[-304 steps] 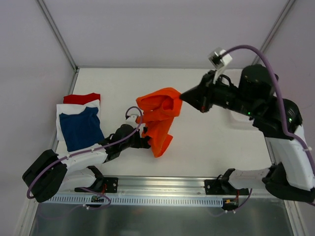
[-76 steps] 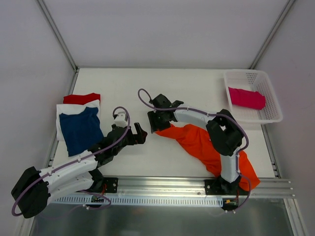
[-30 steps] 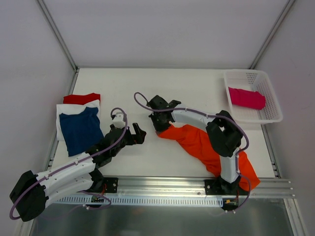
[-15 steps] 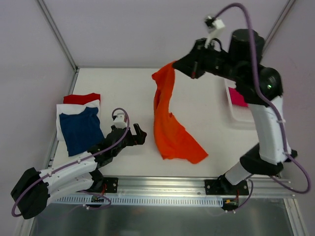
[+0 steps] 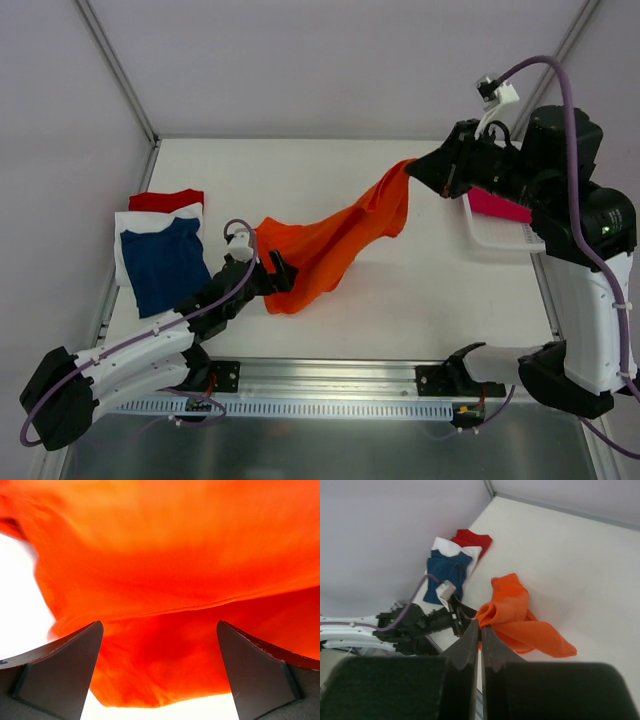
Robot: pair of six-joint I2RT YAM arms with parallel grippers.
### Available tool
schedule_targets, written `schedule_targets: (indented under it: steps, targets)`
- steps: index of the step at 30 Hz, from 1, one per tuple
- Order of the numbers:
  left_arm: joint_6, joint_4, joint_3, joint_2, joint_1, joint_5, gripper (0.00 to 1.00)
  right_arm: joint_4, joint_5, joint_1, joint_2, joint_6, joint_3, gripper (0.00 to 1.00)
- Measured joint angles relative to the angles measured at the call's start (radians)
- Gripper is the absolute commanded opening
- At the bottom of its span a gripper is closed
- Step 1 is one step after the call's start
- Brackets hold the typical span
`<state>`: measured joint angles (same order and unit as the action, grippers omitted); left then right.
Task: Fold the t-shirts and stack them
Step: Flatten the tshirt out
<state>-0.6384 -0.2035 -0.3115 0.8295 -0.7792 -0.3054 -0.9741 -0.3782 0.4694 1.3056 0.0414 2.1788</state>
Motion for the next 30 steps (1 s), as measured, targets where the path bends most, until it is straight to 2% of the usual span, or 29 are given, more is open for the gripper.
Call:
schedule_targets:
  steps: [8,12,16,22,30]
  targets:
    - [0.022,0.029,-0.013,-0.008,0.0,-0.099,0.99,-0.006,0.199,-0.002,-0.153,-0.051,-0.412,0.03]
    - [0.053,0.031,-0.074,0.096,0.001,-0.114,0.99,0.01,0.262,-0.002,-0.218,-0.058,-0.595,0.03]
    - [0.059,0.014,-0.134,0.245,0.001,-0.065,0.99,0.05,0.289,-0.002,-0.267,-0.057,-0.734,0.02]
    - [0.041,0.047,-0.191,0.415,0.001,-0.002,0.99,0.091,0.294,-0.003,-0.286,-0.056,-0.831,0.02]
    - [-0.024,0.195,-0.197,0.375,0.001,-0.017,0.99,0.14,0.292,-0.011,-0.286,-0.053,-0.886,0.02]
